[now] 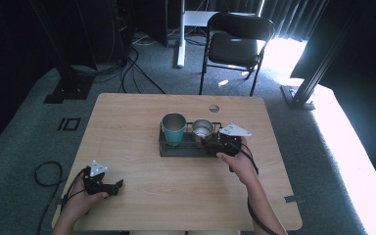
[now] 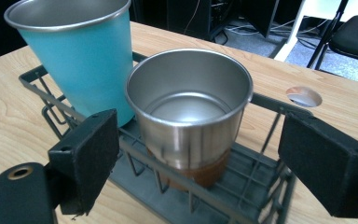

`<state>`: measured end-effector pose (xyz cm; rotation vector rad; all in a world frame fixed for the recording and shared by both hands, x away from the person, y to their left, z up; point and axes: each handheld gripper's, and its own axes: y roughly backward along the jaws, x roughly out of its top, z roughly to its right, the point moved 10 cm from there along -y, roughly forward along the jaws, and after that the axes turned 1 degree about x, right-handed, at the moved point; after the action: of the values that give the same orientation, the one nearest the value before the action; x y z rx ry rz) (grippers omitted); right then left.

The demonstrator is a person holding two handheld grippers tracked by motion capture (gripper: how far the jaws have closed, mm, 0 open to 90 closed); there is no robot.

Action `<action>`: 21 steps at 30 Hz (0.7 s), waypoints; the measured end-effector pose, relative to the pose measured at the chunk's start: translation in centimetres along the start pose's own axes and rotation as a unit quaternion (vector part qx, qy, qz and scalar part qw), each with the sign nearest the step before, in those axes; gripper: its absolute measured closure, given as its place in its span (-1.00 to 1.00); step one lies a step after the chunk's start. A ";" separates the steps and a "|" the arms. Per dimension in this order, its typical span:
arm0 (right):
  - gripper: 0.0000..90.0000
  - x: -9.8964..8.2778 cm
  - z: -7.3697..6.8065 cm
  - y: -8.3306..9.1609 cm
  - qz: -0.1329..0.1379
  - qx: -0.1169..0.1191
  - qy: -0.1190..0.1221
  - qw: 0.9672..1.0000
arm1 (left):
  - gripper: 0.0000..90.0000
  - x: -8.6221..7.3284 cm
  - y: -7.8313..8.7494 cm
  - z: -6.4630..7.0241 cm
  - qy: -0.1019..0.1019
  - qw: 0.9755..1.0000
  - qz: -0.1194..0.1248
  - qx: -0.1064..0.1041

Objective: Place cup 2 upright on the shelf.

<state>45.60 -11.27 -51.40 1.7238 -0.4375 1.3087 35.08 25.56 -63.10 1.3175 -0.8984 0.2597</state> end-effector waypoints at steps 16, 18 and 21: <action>-0.73 -2.5 1.6 2.9 -0.005 -0.002 0.002 1.000 | -0.94 0.0 0.0 0.0 0.000 1.000 0.000 0.000; -0.73 -3.0 1.8 3.1 -0.009 -0.002 0.002 1.000 | -0.94 0.0 0.0 0.0 0.000 1.000 0.000 0.000; -0.73 -3.8 2.3 3.5 -0.016 -0.006 0.004 1.000 | -0.94 0.0 0.0 0.0 0.000 1.000 0.000 0.000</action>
<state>42.93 -15.85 -53.39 1.7092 -0.4110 1.2868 35.08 25.55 -63.10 1.3175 -0.8986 0.2600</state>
